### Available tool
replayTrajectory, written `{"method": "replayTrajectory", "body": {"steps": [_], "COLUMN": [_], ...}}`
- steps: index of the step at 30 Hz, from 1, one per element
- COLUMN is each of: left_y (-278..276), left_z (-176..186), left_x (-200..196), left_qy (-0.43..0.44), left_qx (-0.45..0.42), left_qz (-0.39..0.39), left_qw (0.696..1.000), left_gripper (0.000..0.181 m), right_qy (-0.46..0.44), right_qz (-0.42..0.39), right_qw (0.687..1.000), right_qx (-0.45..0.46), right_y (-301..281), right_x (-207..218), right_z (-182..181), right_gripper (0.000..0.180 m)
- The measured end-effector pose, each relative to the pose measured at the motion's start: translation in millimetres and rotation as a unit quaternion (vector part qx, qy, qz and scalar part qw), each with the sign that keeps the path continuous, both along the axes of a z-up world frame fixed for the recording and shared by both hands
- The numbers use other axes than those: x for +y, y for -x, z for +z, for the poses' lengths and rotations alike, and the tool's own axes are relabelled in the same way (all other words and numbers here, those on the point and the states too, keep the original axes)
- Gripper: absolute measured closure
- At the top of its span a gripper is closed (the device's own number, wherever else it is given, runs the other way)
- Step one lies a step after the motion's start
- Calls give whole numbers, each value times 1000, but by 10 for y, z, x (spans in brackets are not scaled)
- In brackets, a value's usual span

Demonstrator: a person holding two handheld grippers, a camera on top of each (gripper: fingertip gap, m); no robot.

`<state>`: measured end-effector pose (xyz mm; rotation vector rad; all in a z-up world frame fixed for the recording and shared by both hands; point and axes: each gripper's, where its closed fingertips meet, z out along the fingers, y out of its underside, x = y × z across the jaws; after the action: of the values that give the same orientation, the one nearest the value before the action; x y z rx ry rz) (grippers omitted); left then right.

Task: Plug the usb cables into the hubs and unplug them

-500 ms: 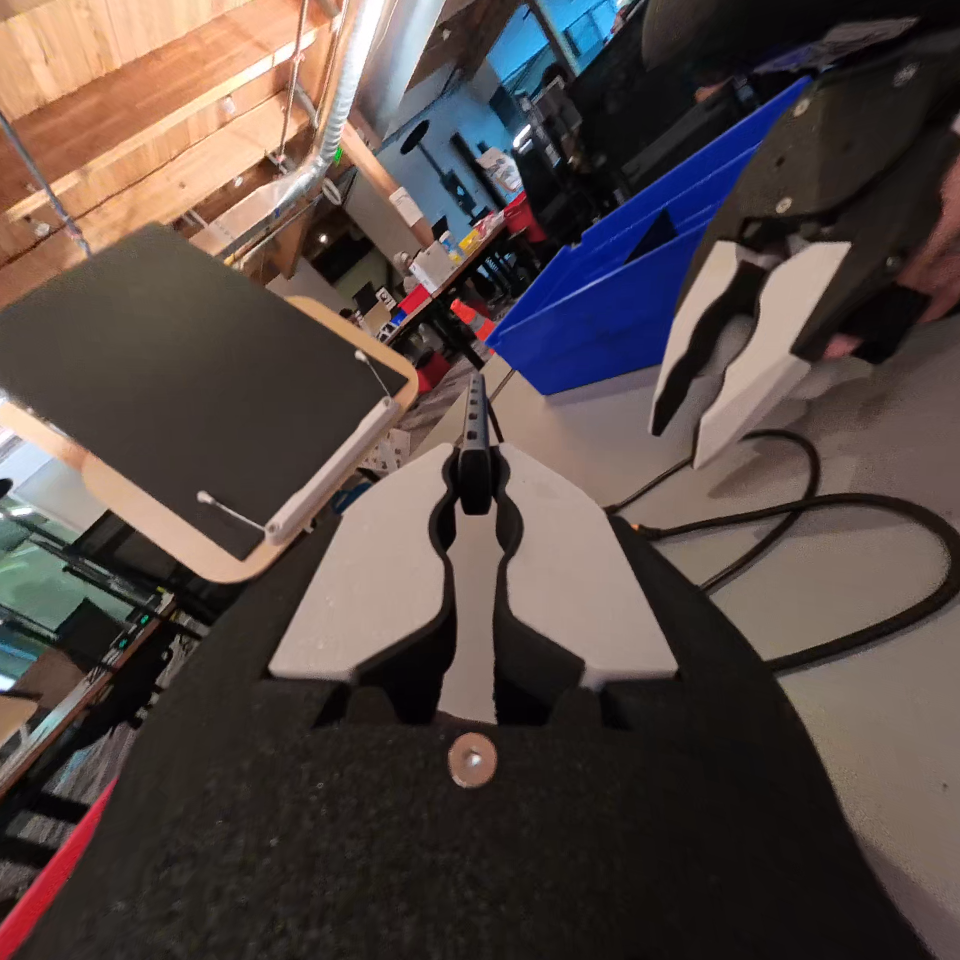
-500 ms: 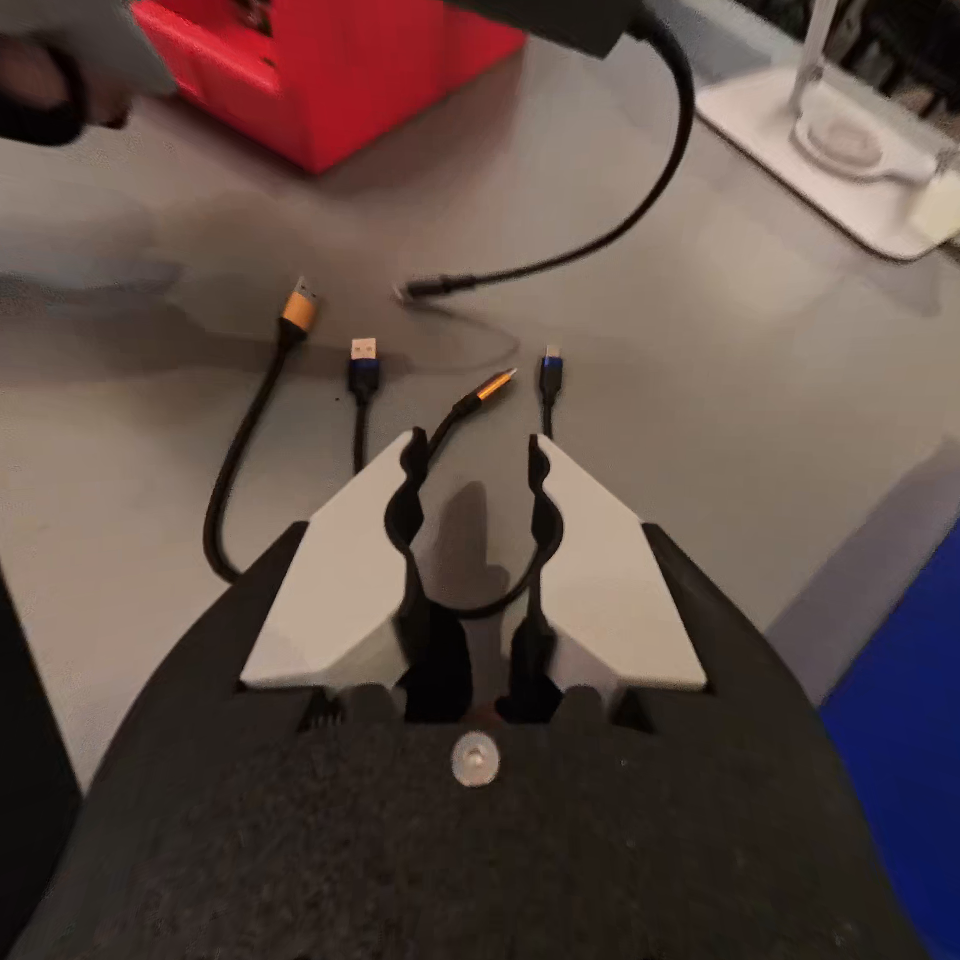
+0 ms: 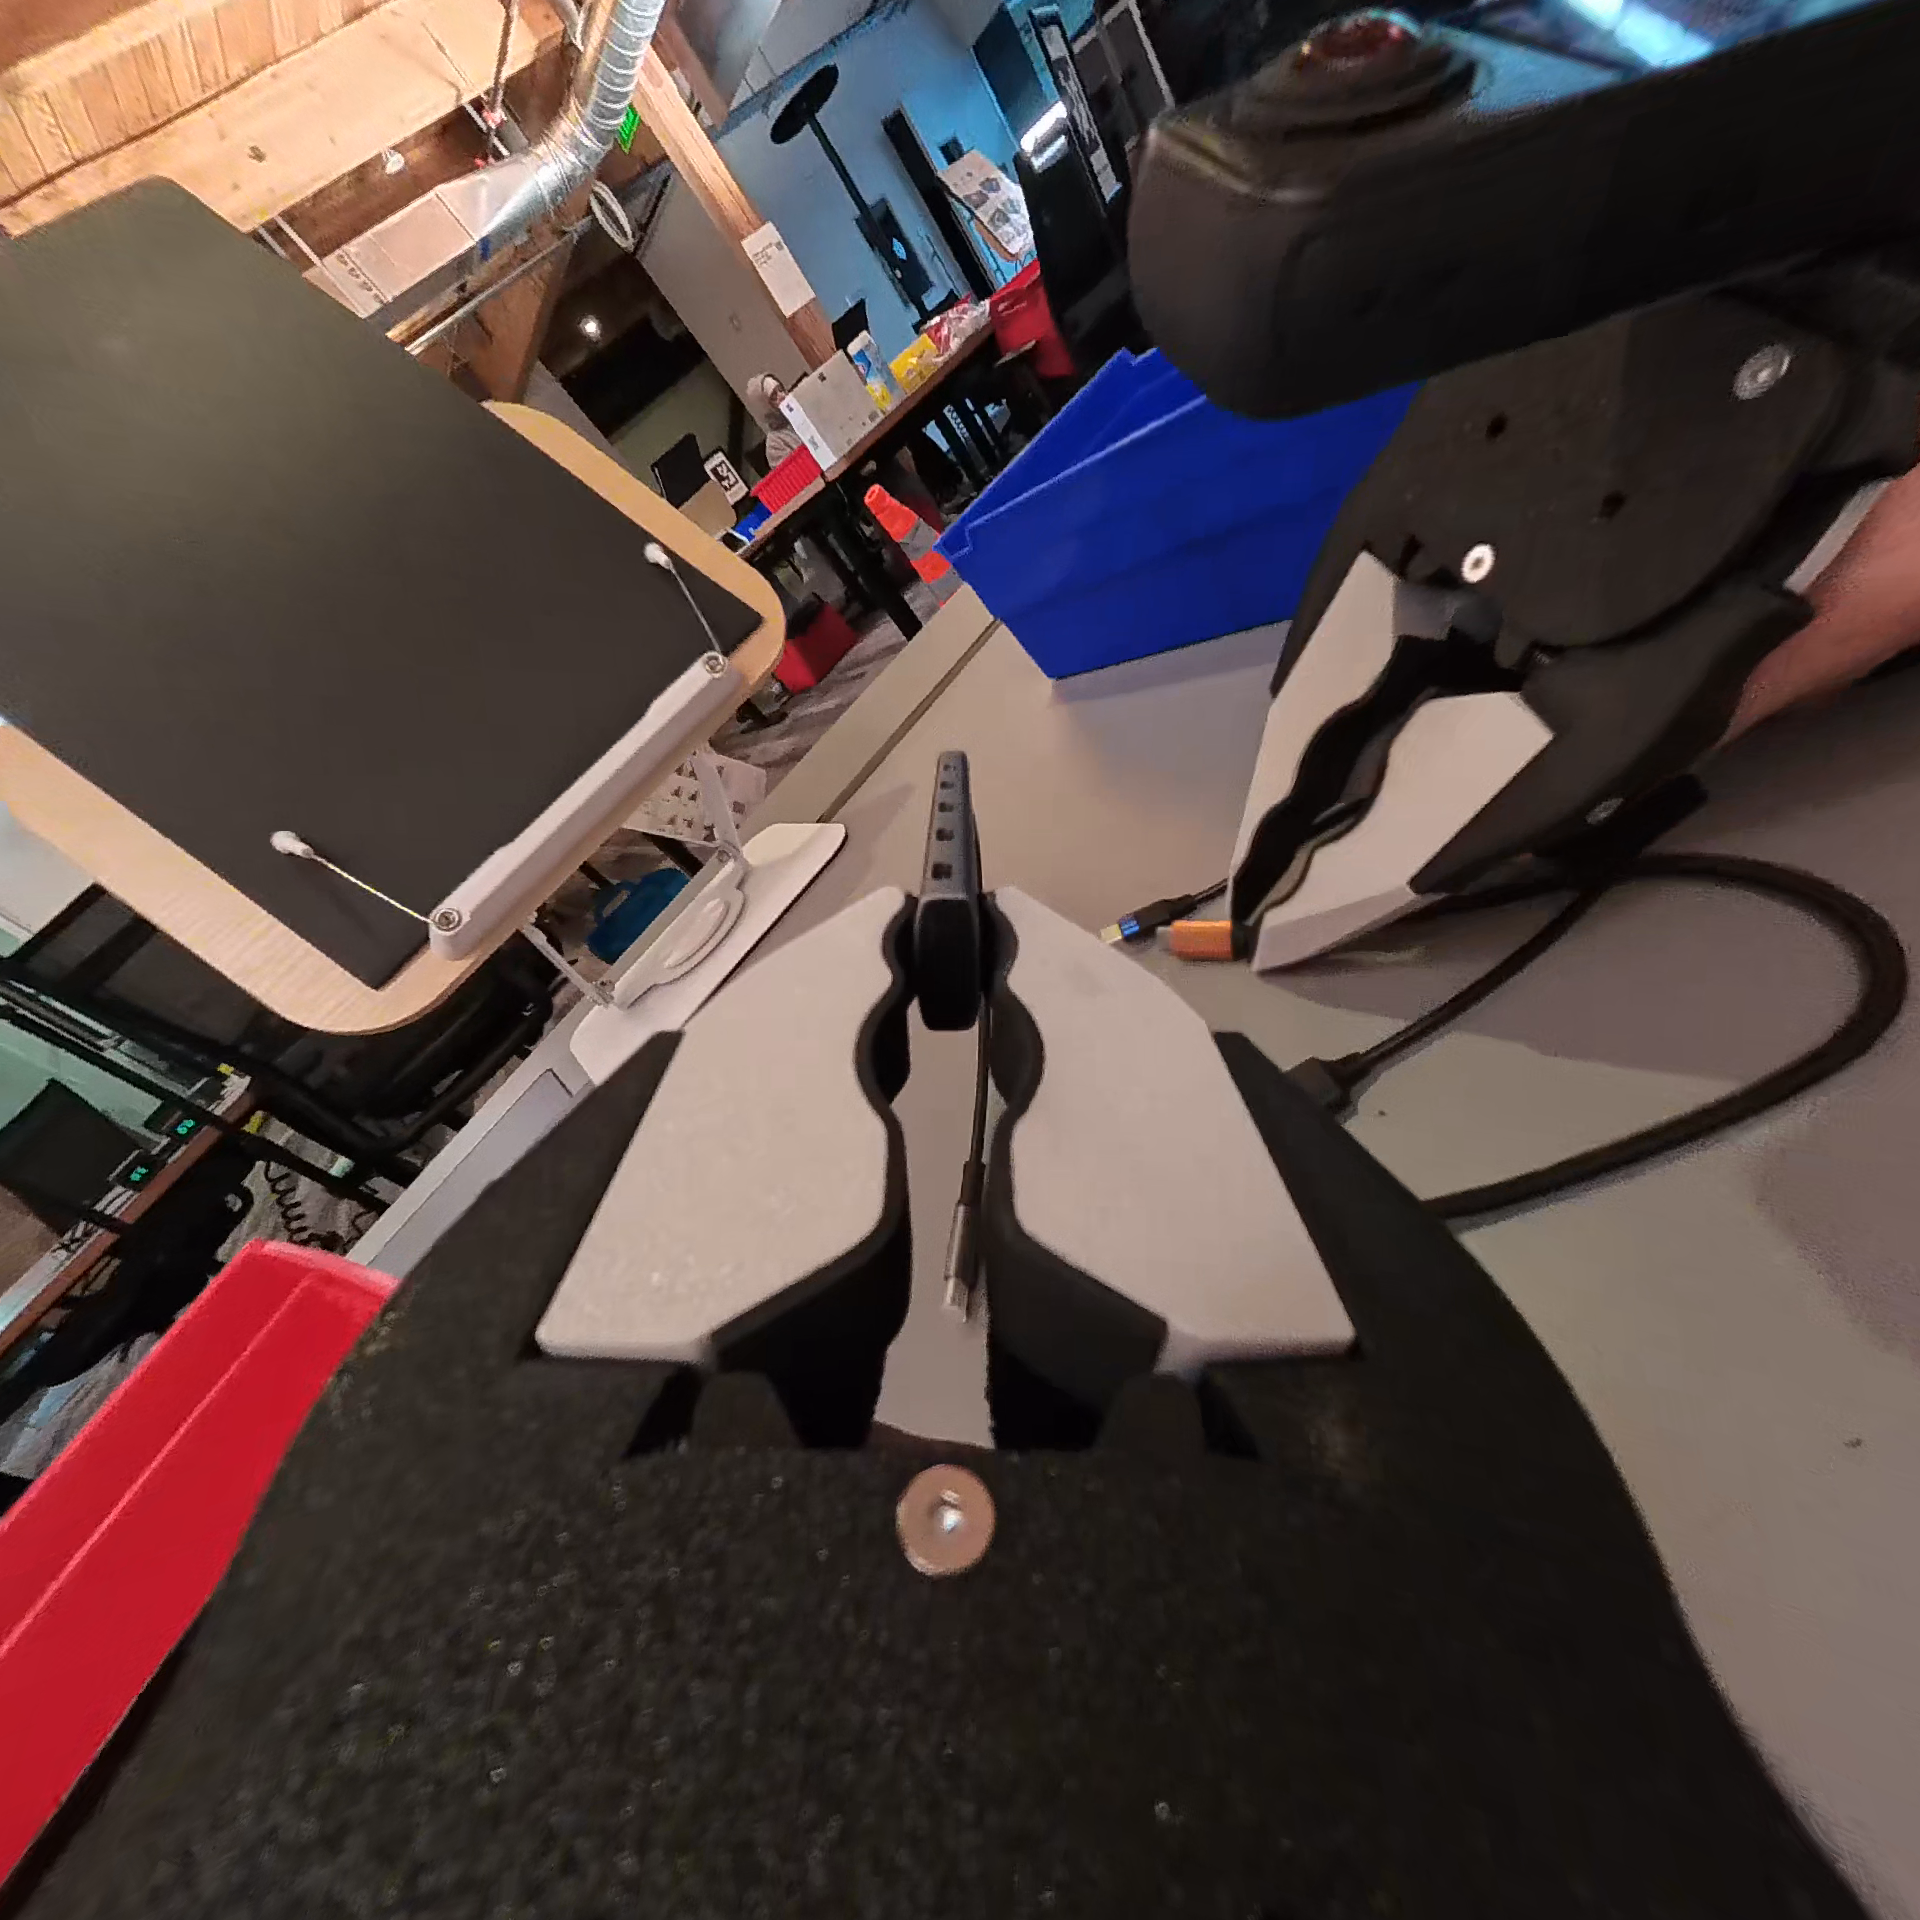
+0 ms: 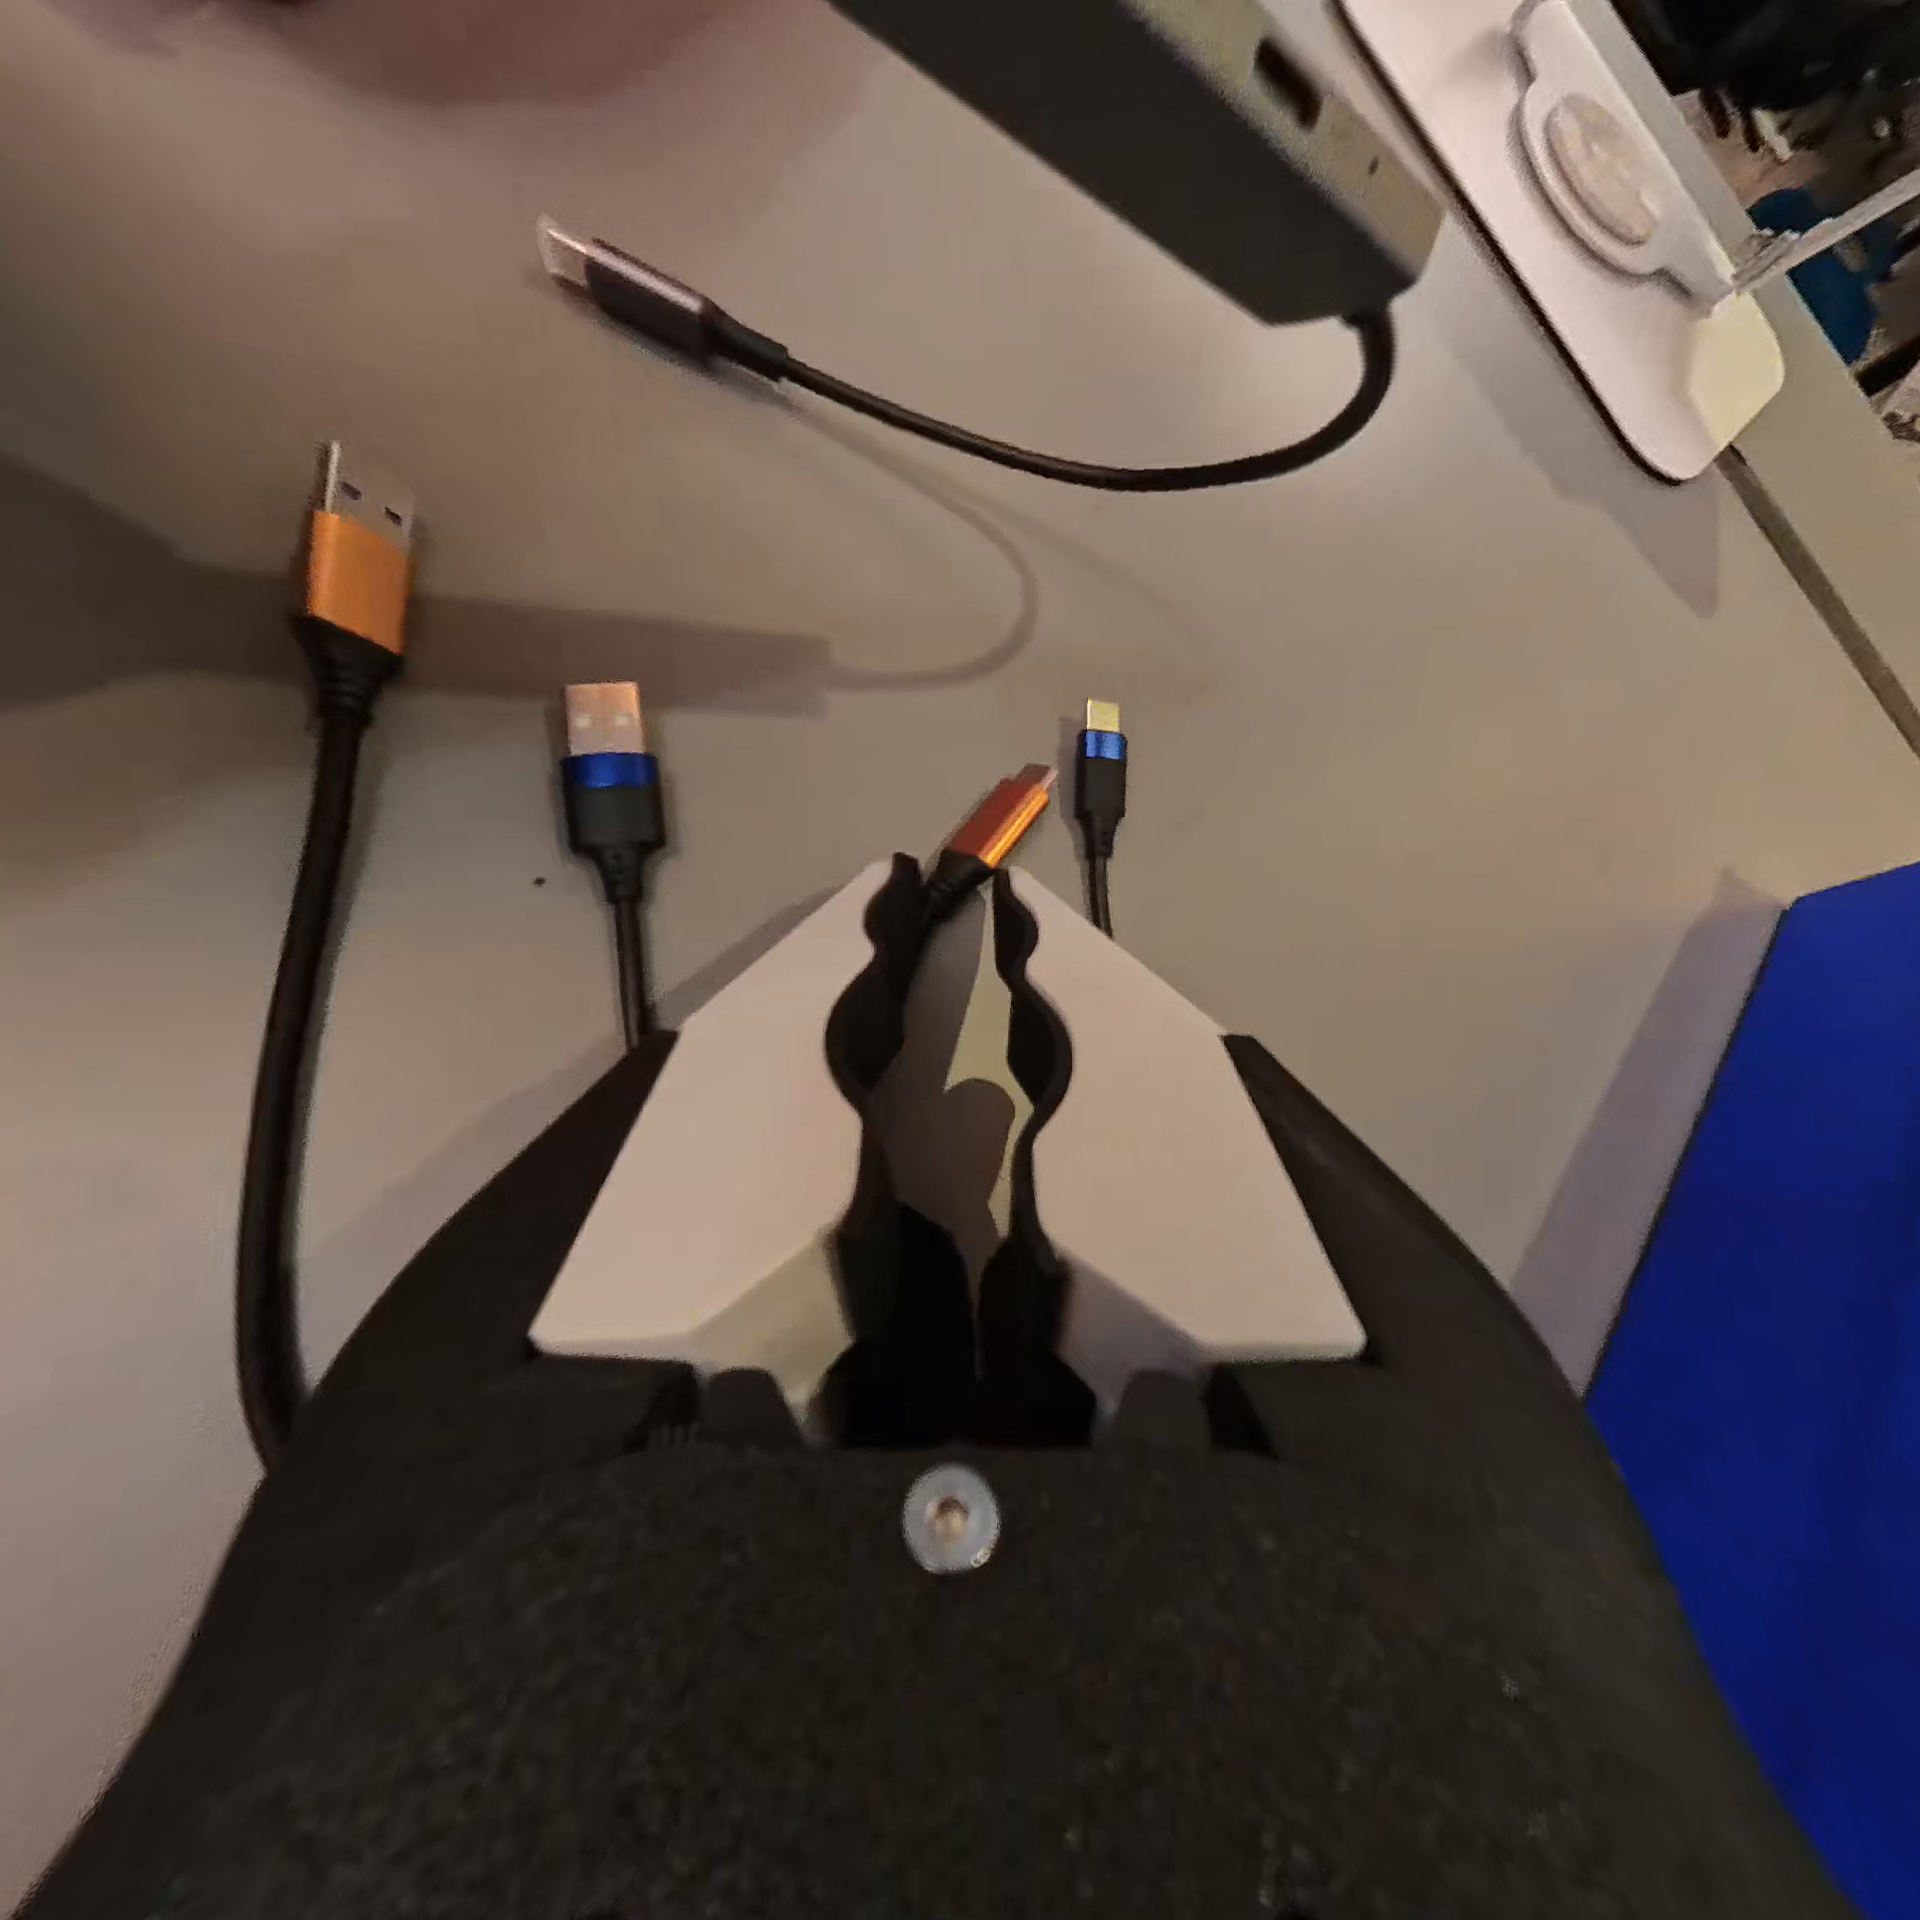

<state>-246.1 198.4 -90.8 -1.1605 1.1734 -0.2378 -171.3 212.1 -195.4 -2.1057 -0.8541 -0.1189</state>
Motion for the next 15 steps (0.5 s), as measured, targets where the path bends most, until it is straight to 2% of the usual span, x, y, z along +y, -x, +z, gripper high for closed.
{"method": "replayTrajectory", "body": {"steps": [3,6,10,15], "left_y": [-19,-38,-51,-160], "left_z": [-37,-57,-74,-84], "left_x": [-17,-40,-79,-184], "left_qy": [-20,-38,-72,-155], "left_qx": [21,39,69,127], "left_qz": [-2,-5,-5,-7], "left_qw": [1000,998,995,980], "left_gripper": [171,171,171,171], "right_qy": [10,32,58,105], "right_qz": [0,37,100,187], "right_qw": [1000,998,982,944], "right_qx": [4,40,151,250], "right_y": [9,22,9,66], "right_x": [-21,-87,-302,-674], "right_z": [-13,19,401,806], "right_gripper": [172,173,174,174]}}
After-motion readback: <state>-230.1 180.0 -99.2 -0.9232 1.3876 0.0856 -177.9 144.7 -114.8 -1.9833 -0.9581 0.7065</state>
